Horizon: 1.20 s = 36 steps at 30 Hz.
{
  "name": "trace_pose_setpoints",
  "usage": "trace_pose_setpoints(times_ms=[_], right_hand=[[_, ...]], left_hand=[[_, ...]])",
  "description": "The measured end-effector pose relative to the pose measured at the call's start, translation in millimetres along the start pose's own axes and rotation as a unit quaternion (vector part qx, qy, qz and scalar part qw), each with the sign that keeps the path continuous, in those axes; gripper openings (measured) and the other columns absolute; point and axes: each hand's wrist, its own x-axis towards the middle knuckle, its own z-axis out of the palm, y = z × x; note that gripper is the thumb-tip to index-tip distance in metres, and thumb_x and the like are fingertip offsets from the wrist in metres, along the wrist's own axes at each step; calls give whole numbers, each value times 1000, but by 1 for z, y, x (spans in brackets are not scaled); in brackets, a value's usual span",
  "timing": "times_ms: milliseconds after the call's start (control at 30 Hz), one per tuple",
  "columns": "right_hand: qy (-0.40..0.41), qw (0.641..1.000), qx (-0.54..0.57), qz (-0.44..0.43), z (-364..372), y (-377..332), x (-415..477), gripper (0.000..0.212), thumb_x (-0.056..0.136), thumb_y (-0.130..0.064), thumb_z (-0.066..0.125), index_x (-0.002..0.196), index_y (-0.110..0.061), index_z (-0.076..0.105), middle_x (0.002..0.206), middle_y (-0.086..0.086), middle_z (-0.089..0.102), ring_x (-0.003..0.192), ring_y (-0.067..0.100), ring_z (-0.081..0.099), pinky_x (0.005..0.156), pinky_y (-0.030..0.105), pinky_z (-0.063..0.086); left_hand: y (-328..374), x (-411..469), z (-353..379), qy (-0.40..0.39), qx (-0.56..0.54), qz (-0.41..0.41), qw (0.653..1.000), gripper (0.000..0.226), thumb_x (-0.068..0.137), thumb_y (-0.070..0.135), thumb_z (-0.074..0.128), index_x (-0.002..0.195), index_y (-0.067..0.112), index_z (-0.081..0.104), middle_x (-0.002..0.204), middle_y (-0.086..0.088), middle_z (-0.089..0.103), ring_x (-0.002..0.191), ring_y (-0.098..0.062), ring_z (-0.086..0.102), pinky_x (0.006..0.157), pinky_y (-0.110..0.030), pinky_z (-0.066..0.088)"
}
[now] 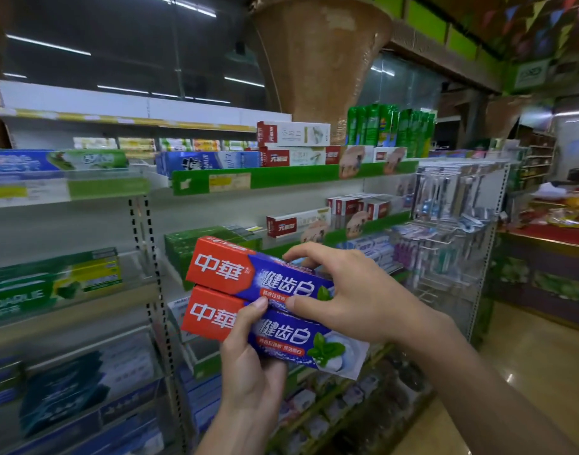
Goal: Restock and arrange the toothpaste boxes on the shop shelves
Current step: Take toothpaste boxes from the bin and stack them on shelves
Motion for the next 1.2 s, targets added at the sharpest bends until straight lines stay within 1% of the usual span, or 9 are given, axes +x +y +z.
trace_pose_setpoints(times_ms=[167,367,467,567,733,867,967,1100,1200], right_hand=[[26,999,-10,-17,-28,52,-5,52,80,-50,67,125,-35,46,116,-14,63,99,10,65,77,34,59],[33,998,18,-56,-45,102,1,49,79,-48,69,123,-34,50,113,-12,64,99,11,64,78,35,58],[35,996,41,-74,-41,109,11,47,77,-48,70,119,-35,53,106,-14,65,94,11,66,72,36,59],[48,991,71,-102,-31,106,20,46,72,-49,71,113,-33,57,97,-15,66,88,11,67,71,38,59],[39,980,127,-151,-6,75,34,45,65,-48,69,107,-31,61,90,-18,63,84,9,66,73,39,58],[21,969,156,-192,15,33,40,43,64,-45,70,104,-29,65,88,-16,65,78,8,67,72,38,58],[-2,960,181,-215,33,-4,39,45,63,-45,72,104,-29,65,87,-16,66,75,6,68,67,33,58],[-32,951,192,-240,59,-63,33,42,64,-43,73,103,-31,64,88,-15,67,78,5,67,66,30,58],[-54,945,206,-250,83,-114,26,41,64,-41,74,103,-30,64,89,-14,68,79,5,68,68,30,58]], left_hand=[[-50,16,29,3,6,-4,1000,34,67,13,55,100,13,63,72,-5,73,60,-16,70,50,-27,56],[-89,34,42,24,-3,13,1000,38,64,13,58,101,12,62,75,-7,73,62,-18,71,51,-29,57],[-96,40,37,22,7,18,1000,43,58,2,65,100,8,66,83,-12,73,69,-23,71,61,-33,60],[-98,34,27,74,8,35,997,56,47,14,72,103,6,68,92,-15,72,75,-25,70,69,-35,60],[-86,12,5,172,11,56,983,58,42,12,76,99,4,64,76,-11,68,63,-21,67,58,-32,57],[-54,-14,-16,225,9,101,969,69,37,19,79,103,2,63,81,-12,64,69,-23,63,68,-35,54],[-18,-35,-33,242,-2,142,960,74,37,19,81,107,2,63,81,-11,67,69,-23,65,65,-36,57],[33,-67,-54,239,-10,195,951,104,21,26,97,116,2,62,88,-13,71,71,-24,70,61,-35,58],[76,-99,-70,249,-6,213,945,104,25,26,96,120,4,61,94,-15,72,74,-26,71,61,-35,58]])
